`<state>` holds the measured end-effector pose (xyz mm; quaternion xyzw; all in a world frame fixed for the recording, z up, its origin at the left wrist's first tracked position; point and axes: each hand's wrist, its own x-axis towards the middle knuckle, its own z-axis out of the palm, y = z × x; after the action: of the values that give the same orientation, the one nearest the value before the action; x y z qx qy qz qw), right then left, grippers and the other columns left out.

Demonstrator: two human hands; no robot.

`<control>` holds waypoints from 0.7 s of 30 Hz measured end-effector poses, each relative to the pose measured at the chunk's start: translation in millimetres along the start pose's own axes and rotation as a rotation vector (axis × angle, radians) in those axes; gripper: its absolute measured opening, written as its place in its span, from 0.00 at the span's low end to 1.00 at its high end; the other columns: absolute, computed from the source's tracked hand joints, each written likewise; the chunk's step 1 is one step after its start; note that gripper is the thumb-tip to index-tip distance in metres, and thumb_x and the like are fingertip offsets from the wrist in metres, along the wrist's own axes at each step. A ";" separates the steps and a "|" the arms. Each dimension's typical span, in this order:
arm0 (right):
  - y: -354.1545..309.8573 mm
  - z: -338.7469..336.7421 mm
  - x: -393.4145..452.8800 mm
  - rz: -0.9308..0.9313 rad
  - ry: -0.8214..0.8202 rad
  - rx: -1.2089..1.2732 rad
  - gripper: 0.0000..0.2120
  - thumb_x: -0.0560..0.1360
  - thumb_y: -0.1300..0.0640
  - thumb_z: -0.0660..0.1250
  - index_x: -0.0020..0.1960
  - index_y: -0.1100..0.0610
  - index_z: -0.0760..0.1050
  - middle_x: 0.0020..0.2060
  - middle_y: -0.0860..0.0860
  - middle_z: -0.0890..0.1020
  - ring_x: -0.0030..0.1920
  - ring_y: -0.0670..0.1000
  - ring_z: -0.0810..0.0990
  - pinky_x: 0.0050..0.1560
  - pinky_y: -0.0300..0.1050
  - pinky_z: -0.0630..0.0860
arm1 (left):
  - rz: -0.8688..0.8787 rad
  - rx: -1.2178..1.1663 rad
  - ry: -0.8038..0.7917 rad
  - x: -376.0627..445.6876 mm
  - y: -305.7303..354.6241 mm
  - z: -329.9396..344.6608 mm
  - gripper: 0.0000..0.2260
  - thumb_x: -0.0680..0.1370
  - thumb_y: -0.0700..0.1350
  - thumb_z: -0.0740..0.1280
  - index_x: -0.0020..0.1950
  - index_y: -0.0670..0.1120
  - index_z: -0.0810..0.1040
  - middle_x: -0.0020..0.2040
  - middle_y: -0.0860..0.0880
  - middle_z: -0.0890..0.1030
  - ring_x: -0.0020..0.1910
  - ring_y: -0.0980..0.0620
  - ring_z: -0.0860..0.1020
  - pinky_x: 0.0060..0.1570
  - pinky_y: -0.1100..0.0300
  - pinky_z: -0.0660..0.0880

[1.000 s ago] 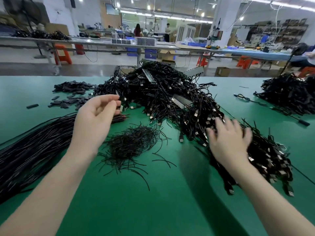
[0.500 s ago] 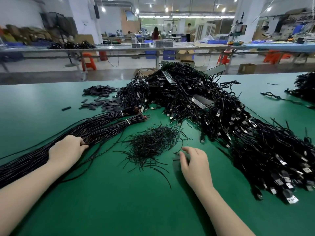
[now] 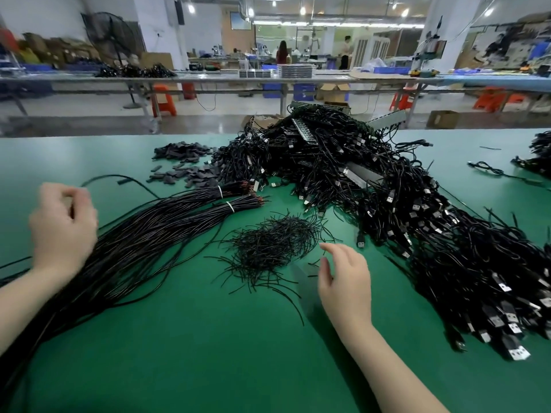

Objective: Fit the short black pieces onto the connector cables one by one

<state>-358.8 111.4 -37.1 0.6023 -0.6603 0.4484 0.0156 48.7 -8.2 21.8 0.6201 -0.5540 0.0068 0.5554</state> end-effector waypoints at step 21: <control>-188.6 -109.2 142.6 -0.884 0.041 -0.508 0.14 0.80 0.48 0.60 0.56 0.55 0.79 0.46 0.50 0.74 0.47 0.50 0.72 0.46 0.41 0.67 | 0.296 0.216 -0.670 -72.6 -83.8 -80.7 0.19 0.81 0.64 0.52 0.43 0.54 0.75 0.30 0.55 0.79 0.25 0.63 0.75 0.28 0.65 0.73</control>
<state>-302.0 90.7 216.3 0.7923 -0.4301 0.2360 0.3628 127.9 77.9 -49.6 0.5561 -0.7846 -0.0581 0.2680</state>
